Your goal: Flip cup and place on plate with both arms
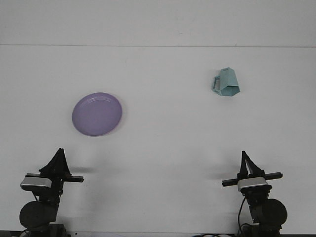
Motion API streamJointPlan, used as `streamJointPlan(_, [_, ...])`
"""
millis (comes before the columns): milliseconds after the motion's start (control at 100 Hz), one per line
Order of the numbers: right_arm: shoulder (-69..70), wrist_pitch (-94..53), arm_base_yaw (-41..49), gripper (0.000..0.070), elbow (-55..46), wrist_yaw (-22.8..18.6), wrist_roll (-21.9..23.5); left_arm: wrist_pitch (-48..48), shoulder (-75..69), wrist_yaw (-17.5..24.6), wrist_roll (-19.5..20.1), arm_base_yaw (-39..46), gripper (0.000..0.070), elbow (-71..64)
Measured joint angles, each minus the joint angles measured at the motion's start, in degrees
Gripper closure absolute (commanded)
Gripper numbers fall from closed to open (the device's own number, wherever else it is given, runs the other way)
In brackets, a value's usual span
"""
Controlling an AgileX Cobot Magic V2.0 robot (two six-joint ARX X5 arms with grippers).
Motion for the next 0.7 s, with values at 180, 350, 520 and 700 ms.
streamJointPlan(180, [0.0,0.0,0.0,0.0700,0.0,0.0,0.0,0.0,0.0,0.0,0.0,0.0,0.0687,0.0])
streamJointPlan(350, [0.0,0.1,0.0,0.0700,0.0,-0.3,1.0,-2.1,0.0,0.0,-0.3,0.0,0.0688,0.0])
streamJointPlan(520, [0.0,1.6,0.0,0.0700,0.0,-0.2,6.1,-2.9,0.0,0.0,-1.3,0.0,0.0688,0.0])
streamJointPlan(700, [0.0,8.5,0.0,0.0700,0.1,3.1,17.3,-4.3,0.0,0.0,-2.5,0.0,0.0688,0.0])
